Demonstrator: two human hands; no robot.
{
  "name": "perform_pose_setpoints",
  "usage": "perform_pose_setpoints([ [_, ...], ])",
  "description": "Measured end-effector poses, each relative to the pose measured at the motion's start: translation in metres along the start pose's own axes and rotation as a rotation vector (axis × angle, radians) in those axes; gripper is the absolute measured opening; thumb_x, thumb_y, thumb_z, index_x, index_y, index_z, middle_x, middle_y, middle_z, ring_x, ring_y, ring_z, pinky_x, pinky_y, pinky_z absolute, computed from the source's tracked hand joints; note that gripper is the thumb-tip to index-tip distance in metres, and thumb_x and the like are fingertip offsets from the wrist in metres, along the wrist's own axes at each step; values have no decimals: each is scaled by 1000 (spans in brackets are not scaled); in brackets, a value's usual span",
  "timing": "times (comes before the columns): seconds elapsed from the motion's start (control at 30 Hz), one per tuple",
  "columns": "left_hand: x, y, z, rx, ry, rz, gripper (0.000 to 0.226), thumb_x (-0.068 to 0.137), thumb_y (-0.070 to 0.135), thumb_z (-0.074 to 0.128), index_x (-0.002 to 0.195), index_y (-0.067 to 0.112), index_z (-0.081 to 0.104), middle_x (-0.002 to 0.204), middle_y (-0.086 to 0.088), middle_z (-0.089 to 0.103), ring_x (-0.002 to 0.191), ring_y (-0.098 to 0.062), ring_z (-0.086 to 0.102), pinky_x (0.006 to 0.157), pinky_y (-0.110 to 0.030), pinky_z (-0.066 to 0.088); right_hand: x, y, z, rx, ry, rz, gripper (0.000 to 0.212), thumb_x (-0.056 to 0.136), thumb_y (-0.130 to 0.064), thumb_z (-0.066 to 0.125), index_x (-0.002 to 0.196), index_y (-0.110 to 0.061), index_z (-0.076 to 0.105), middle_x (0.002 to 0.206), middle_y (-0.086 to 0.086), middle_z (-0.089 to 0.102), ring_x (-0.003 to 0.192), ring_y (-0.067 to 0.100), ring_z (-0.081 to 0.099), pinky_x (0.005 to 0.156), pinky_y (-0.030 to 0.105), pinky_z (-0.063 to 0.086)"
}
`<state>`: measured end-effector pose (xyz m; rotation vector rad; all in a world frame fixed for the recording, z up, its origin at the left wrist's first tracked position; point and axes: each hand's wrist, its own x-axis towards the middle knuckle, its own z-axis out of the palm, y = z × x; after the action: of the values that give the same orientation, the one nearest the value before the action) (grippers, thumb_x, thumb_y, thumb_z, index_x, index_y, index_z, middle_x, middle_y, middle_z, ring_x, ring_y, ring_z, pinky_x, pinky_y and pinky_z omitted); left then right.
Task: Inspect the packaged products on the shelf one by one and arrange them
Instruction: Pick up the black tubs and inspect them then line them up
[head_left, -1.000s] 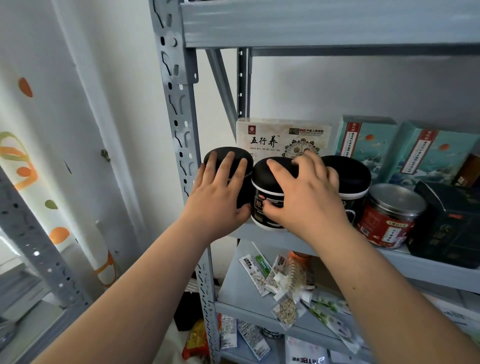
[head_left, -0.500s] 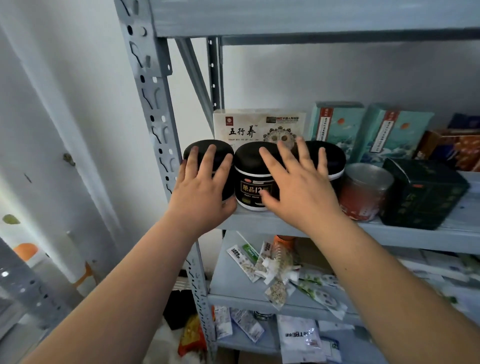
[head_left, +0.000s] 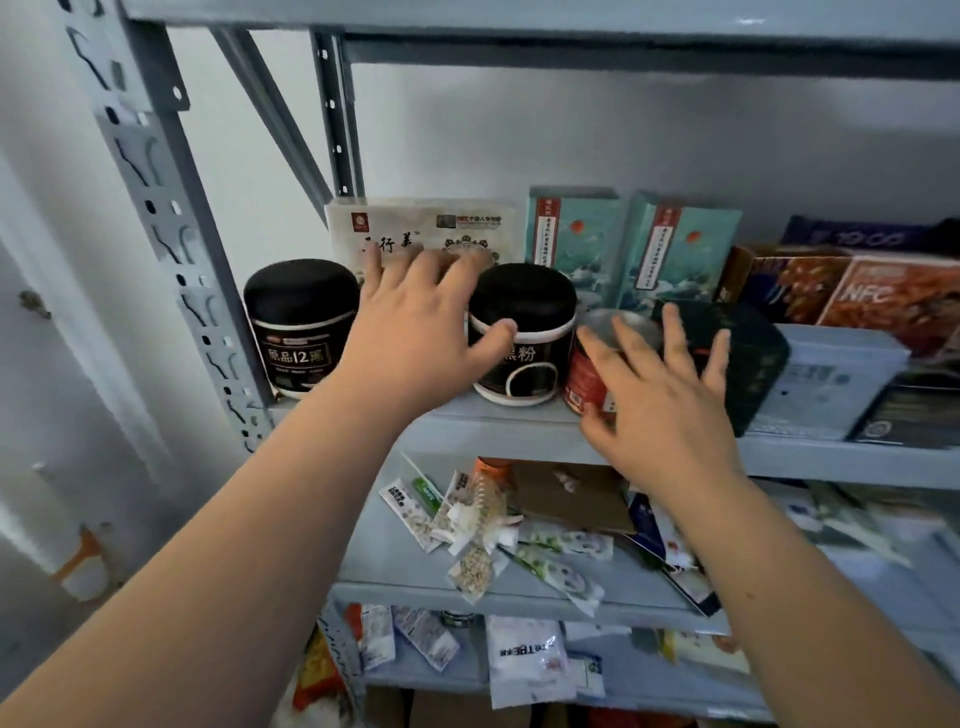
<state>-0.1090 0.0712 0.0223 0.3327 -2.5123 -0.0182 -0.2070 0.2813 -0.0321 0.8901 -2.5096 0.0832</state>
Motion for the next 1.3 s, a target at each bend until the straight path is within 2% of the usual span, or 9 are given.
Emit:
perform_pose_setpoints([
  [0.23, 60, 40, 11, 1, -246, 19, 66, 89, 74, 44, 148, 43, 44, 151, -1, 49, 141, -25, 45, 121, -67, -3, 10, 19, 0, 46, 50, -141, 69, 93, -51, 56, 157, -36, 36, 163, 2, 40, 158, 39, 6, 119, 71, -7],
  [0.47, 55, 62, 12, 112, -215, -77, 72, 73, 76, 39, 137, 46, 52, 131, -1, 57, 119, -31, 59, 111, -52, 34, 17, 34, 1, 78, 62, -238, 71, 91, -50, 58, 156, -33, 38, 164, 4, 36, 158, 40, 2, 119, 72, -8],
  [0.6, 40, 70, 13, 154, -183, -147, 73, 76, 79, 43, 141, 46, 49, 138, -1, 54, 125, -34, 54, 109, -50, 37, 16, 38, 5, 110, 72, -268, 72, 88, -48, 62, 154, -29, 42, 163, 9, 37, 157, 42, 5, 119, 72, -5],
  [0.7, 24, 76, 16, -45, -96, -276, 77, 78, 71, 64, 145, 38, 47, 143, -2, 49, 132, -32, 45, 110, -46, 38, 17, 41, 7, 142, 97, -288, 74, 86, -48, 64, 153, -24, 44, 163, 12, 37, 157, 42, 7, 120, 71, -3],
  [0.87, -17, 90, 49, -461, 202, -520, 94, 69, 47, 88, 145, 19, 39, 138, 2, 42, 132, -16, 41, 106, -22, 32, 17, 44, 5, 222, 125, -290, 76, 91, -48, 59, 158, -22, 35, 167, 11, 30, 158, 39, 6, 123, 66, -2],
  [1.03, -37, 101, 84, -595, 257, -610, 132, 61, 33, 96, 160, 22, 8, 156, -5, 31, 146, -20, 31, 121, -32, 25, 15, 40, 3, 281, 119, -302, 72, 90, -41, 58, 156, -22, 39, 166, 12, 31, 157, 40, 8, 122, 65, -2],
  [1.17, -42, 103, 91, -698, 297, -677, 127, 53, 52, 88, 155, 26, 17, 151, -6, 40, 141, -24, 40, 116, -48, 38, 10, 31, -4, 414, 136, -307, 69, 91, -34, 54, 157, -25, 37, 165, 12, 32, 157, 37, 9, 125, 61, 4],
  [1.23, -45, 98, 87, -786, 310, -679, 120, 54, 47, 91, 151, 27, 24, 144, -3, 47, 134, -14, 49, 111, -40, 45, 3, 28, -7, 552, 142, -310, 70, 93, -34, 53, 160, -29, 31, 166, 10, 31, 158, 33, 10, 127, 57, 12],
  [1.3, -52, 94, 75, -911, 329, -668, 105, 62, 25, 94, 145, 25, 29, 130, 4, 56, 111, 8, 59, 94, -17, 52, -6, 26, -10, 757, 124, -303, 70, 96, -36, 53, 161, -32, 26, 167, 3, 30, 158, 24, 13, 127, 51, 19],
])
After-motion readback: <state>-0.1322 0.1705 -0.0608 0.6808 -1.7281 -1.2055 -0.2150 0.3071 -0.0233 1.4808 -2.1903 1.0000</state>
